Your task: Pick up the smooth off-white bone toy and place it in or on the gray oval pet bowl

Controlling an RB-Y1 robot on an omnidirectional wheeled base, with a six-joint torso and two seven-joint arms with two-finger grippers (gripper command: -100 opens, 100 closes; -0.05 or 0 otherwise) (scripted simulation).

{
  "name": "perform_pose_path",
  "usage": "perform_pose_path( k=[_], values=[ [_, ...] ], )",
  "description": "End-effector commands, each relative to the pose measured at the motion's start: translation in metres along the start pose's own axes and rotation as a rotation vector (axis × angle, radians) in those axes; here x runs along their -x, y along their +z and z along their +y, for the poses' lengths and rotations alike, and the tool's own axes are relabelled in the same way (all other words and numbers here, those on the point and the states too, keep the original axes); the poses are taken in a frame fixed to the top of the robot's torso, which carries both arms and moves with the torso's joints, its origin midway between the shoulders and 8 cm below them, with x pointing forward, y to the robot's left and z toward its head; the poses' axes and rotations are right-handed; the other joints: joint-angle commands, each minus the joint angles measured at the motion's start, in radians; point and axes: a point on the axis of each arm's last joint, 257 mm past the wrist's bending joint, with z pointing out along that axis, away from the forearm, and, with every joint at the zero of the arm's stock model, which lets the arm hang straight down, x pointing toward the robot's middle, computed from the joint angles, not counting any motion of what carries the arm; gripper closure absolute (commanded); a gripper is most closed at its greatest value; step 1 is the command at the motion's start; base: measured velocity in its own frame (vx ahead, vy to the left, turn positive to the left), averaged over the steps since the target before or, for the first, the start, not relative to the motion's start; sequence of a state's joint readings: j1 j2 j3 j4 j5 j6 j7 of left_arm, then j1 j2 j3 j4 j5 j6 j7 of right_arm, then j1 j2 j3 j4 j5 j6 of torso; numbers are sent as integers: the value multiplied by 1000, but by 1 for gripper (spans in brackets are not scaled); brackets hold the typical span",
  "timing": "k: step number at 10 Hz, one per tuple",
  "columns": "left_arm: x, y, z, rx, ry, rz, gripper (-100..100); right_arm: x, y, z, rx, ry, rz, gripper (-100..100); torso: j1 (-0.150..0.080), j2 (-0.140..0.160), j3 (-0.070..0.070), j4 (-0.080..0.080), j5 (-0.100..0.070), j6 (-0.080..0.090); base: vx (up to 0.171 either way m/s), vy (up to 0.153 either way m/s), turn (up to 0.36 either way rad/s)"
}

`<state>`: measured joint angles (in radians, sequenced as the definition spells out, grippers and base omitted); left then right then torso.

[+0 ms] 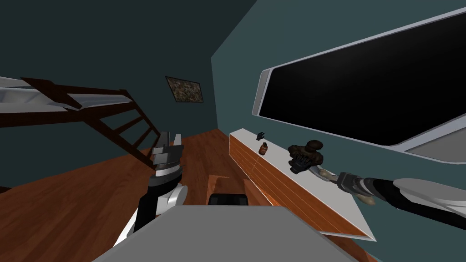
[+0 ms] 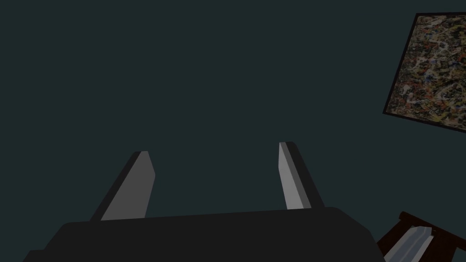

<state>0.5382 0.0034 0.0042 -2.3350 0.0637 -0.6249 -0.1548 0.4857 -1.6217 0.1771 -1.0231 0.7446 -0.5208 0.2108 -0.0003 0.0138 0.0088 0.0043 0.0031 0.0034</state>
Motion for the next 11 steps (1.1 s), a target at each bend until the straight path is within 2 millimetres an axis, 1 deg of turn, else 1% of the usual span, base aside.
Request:
perform_pose_path(
  k=[1,2,3,6,8,11],
  values=[
    [0,0,0,0,0,0,0,2,-7,-7,5,16,6,100,0,0,0,0,0,0,-101,-180,88],
    [0,0,0,0,0,0,0,-5,-8,-3,15,35,16,100,-3,-3,-2,-1,-1,-1,-43,-251,214],
    [0,0,0,0,0,0,0,-10,-8,0,22,46,23,100,-8,-8,-4,-2,-2,-3,36,-220,178],
    [0,0,0,0,0,0,0,-28,-7,15,50,81,45,100,-5,-21,-13,-5,-3,-4,83,-173,142],
    [0,0,0,0,0,0,0,-42,-6,29,74,104,62,100,-6,-22,-14,-6,-3,-6,87,-187,184],
    [0,0,0,0,0,0,0,-62,-4,54,117,135,87,100,-9,-24,-15,-7,-3,-6,70,-222,210]
  ],
)
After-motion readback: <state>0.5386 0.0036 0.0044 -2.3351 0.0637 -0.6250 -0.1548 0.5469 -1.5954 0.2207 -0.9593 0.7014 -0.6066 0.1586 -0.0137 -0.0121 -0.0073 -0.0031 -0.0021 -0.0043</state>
